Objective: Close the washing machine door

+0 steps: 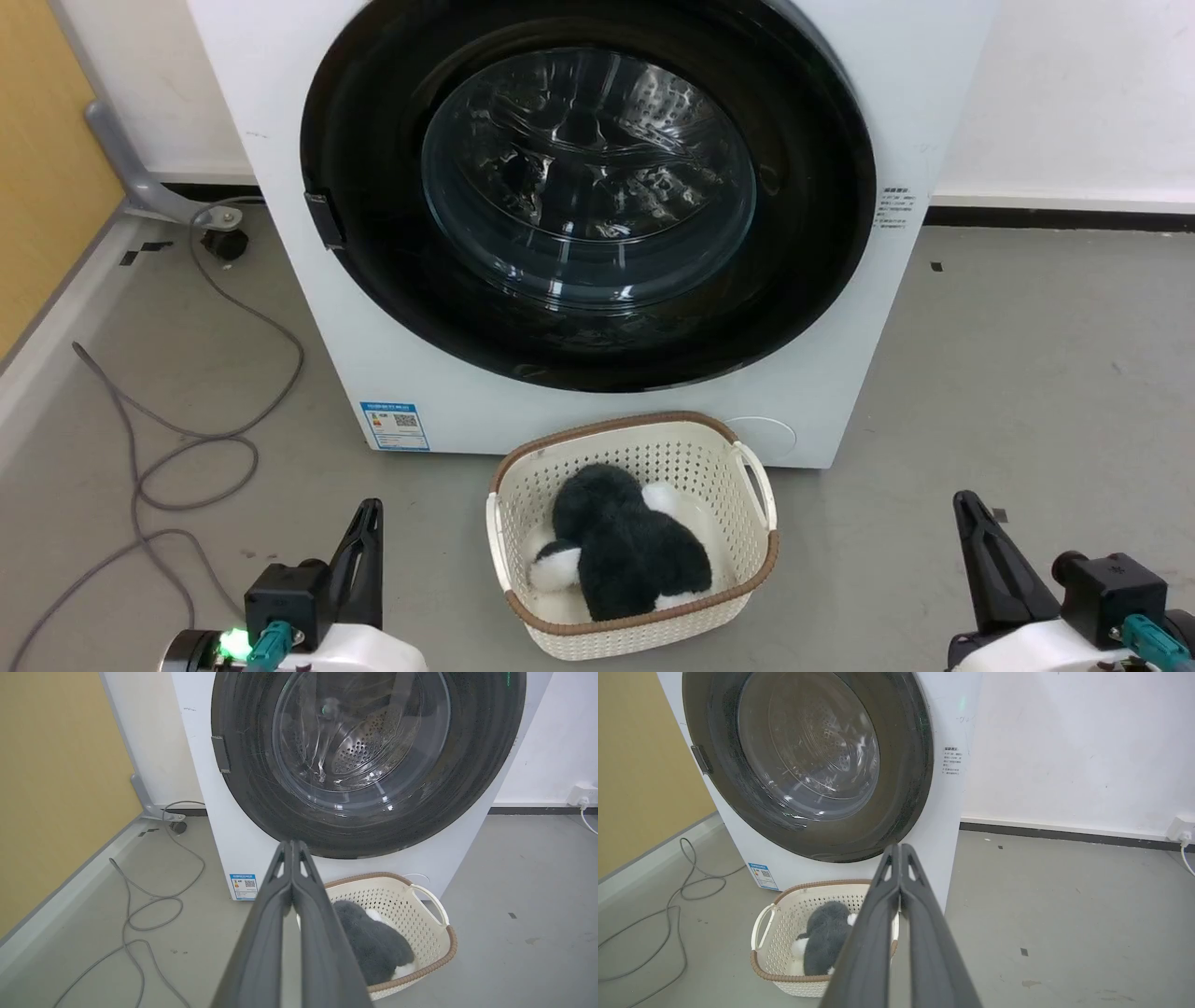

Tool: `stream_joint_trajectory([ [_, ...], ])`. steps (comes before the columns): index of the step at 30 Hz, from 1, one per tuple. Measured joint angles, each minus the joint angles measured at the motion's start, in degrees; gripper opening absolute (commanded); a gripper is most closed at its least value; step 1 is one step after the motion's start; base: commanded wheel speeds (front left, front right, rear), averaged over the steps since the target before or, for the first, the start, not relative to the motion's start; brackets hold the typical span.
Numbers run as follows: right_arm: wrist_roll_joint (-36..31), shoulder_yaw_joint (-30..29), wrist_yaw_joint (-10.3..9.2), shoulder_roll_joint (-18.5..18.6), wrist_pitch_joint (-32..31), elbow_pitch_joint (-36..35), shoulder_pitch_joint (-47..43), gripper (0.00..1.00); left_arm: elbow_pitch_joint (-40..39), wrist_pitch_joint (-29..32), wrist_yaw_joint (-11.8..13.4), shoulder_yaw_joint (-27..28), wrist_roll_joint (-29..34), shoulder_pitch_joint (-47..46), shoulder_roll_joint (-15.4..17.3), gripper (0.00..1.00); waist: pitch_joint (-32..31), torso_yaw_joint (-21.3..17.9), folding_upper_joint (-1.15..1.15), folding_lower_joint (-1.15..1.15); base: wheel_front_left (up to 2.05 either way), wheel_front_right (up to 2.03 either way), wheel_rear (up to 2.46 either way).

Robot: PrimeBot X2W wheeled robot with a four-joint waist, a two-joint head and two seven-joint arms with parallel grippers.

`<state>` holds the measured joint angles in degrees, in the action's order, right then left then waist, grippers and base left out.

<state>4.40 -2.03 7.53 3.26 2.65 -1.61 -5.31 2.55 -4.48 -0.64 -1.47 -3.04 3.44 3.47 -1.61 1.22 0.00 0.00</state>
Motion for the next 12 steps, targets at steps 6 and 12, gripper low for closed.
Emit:
stream_joint_trajectory([
  [6,-0.53,0.32,0.00,0.00,-0.14,0.18,0.65,0.00,-0.40,0.77,0.04,0.18,0.45,-0.35,-0.11,0.00,0.24,-0.18,0.00,0.00,0.00,0.00,0.00],
  [12,-1.21,0.58,0.00,0.00,-0.62,0.54,1.19,0.00,-0.69,1.51,0.05,0.41,0.93,-0.93,-0.18,0.00,0.52,-0.39,0.00,0.00,0.00,0.00,0.00],
])
